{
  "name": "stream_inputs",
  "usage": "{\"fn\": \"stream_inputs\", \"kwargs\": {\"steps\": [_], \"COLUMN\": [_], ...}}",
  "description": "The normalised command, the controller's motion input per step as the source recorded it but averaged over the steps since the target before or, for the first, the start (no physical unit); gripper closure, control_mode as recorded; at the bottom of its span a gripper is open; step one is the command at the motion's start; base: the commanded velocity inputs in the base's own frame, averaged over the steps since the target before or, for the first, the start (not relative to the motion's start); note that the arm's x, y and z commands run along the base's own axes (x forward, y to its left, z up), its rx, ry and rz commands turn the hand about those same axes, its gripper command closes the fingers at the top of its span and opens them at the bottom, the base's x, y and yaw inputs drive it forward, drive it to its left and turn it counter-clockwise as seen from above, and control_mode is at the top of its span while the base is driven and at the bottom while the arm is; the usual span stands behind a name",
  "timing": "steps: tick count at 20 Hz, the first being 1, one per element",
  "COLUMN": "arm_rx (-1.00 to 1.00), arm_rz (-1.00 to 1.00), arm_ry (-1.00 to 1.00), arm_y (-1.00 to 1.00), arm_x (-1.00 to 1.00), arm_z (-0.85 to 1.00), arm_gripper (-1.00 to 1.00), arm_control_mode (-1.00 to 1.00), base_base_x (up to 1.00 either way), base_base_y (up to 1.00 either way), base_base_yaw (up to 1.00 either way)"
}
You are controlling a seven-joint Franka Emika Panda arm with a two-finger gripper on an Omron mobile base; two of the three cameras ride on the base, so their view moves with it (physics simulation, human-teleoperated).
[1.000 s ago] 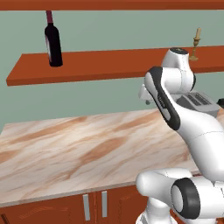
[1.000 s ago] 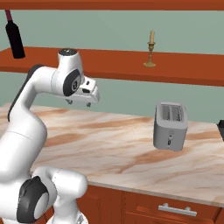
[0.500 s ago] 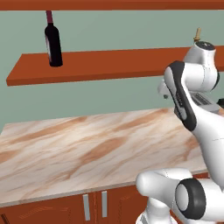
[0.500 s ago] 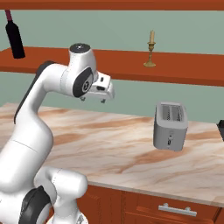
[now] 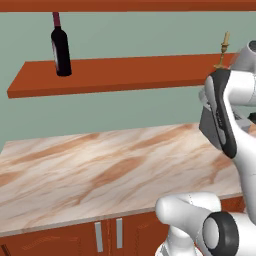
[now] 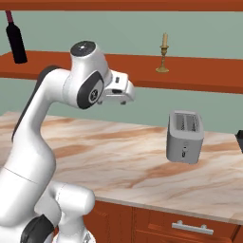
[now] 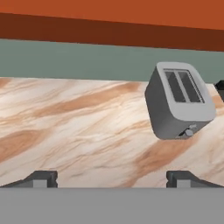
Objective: Get the candle and the wine from the cabinet and move them to the dining counter.
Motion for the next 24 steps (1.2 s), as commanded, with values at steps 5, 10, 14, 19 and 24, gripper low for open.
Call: {"fn": "stream_inputs", "kwargs": {"steps": [5,10,14,19,24], "arm_rx": [0.0,0.0,0.0,0.0,0.0], "arm_rz": [-0.09,-0.13,-0.14,-0.11,-0.04], "arm_ry": [-0.12,-0.08,-0.07,-0.07,-0.2], "arm_y": [-0.64,-0.53,-0.31,-0.16,-0.02], "arm_x": [-0.21,-0.02,0.09,0.32,0.32], "arm_z": [0.59,0.63,0.63,0.47,0.32], "arm_gripper": [-1.0,-1.0,-1.0,-1.0,-1.0], "arm_control_mode": [-1.0,-1.0,-1.0,-1.0,-1.0], "base_base_x": [0.0,0.0,0.0,0.0,0.0], "base_base_y": [0.0,0.0,0.0,0.0,0.0], "base_base_yaw": [0.0,0.0,0.0,0.0,0.0]}}
